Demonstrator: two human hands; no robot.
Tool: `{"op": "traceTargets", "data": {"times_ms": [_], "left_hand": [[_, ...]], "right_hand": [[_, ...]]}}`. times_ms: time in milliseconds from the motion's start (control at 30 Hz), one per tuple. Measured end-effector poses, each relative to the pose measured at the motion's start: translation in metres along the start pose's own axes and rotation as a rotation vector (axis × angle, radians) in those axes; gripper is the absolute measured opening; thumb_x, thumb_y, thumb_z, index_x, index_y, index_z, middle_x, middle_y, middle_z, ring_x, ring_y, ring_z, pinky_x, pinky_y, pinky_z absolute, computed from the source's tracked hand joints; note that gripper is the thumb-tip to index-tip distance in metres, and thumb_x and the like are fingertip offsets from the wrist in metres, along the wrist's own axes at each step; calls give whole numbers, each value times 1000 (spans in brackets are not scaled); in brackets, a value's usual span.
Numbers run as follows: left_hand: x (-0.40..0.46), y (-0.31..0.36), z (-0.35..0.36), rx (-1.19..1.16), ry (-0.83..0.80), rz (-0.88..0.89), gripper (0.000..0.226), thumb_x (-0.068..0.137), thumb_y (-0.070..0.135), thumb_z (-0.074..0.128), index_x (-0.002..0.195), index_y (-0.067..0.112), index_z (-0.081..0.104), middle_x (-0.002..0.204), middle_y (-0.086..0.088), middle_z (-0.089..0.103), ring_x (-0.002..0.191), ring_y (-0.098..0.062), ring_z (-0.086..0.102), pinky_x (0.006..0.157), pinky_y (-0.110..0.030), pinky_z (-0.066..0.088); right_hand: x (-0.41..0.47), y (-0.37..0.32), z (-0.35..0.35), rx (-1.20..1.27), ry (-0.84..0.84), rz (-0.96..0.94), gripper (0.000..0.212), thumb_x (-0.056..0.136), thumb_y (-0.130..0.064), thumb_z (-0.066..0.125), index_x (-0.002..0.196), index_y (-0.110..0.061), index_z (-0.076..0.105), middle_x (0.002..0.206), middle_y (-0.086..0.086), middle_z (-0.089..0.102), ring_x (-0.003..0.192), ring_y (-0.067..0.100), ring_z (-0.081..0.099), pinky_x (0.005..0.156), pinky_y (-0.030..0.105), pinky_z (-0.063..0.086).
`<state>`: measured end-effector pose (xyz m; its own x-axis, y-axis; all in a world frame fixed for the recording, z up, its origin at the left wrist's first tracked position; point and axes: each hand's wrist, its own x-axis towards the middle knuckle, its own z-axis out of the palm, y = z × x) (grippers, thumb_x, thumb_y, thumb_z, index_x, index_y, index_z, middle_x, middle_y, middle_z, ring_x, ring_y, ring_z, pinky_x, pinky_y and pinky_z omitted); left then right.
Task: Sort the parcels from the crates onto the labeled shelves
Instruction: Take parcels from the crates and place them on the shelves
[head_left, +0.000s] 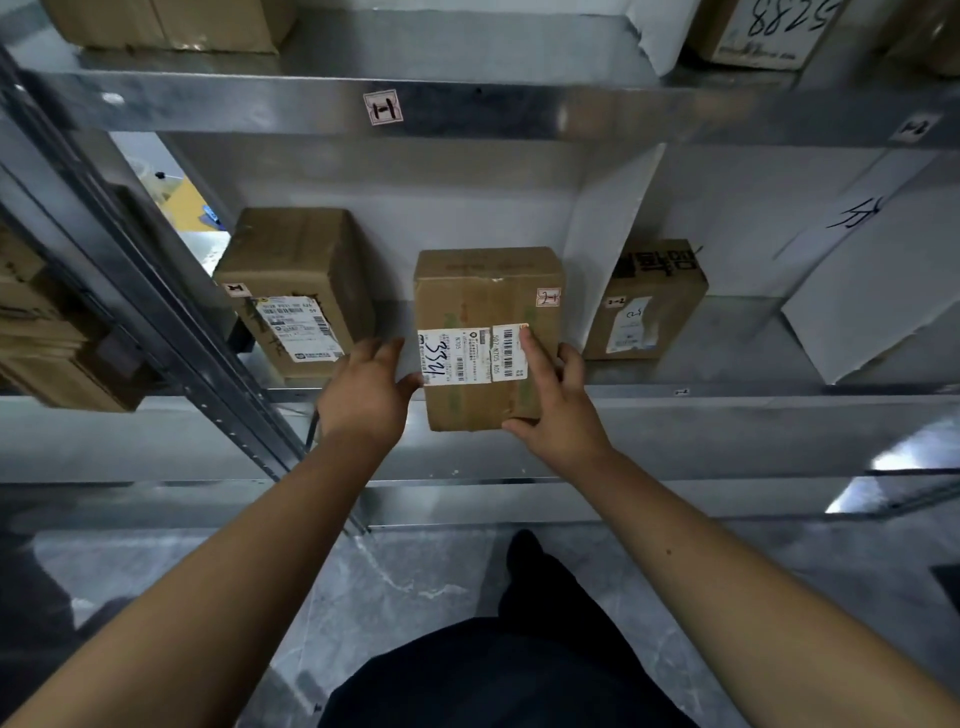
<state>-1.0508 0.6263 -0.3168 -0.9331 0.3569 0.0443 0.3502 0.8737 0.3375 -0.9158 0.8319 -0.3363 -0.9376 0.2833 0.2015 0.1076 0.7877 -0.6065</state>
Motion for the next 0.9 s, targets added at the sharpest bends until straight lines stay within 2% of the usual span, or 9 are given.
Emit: {"op": "traceTargets", "data": {"times_ms": [167,300,433,600,767,900], "left_hand": [[14,1,17,-66,24,-15,53,104,42,57,154,36,42,151,-6,51,129,-36,55,92,-53,57],[19,4,29,-151,46,-15,51,107,36,53,156,33,41,152,-6,50,127,-36,57,93,-51,57],[30,5,33,-130,56,-11,50,106,30,55,155,29,42,149,-10,54,121,-39,61,90,-52,57],[46,9,33,-114,34,-26,50,107,29,53,155,29,40,139,-14,59,115,-40,64,89,-49,55],[61,11,38,-98,20,-71,43,106,24,49,149,27,43,125,-16,65,107,-40,66,80,-45,51],[73,14,43,-154,21,-115,44,106,17,48,149,25,45,124,-15,67,106,-39,67,89,-50,58]], "right_hand": [[16,16,9,3,4,-33,136,82,-19,89,144,-74,-19,153,-12,5,148,24,34,118,36,36],[28,28,17,-17,26,-73,136,83,-17,87,145,-72,-19,155,-7,6,148,28,35,117,47,45],[37,35,28,-17,92,-128,135,81,-11,87,150,-69,-13,156,-6,7,147,33,37,111,52,50],[50,46,44,13,141,-121,131,79,-9,88,155,-60,-5,157,-7,6,148,36,35,115,53,46],[66,57,59,-37,178,-139,126,78,-11,89,157,-53,1,156,-1,9,141,40,44,112,52,49],[77,62,66,-82,218,-142,125,77,-14,91,156,-51,2,155,3,11,134,41,50,106,47,51]]}}
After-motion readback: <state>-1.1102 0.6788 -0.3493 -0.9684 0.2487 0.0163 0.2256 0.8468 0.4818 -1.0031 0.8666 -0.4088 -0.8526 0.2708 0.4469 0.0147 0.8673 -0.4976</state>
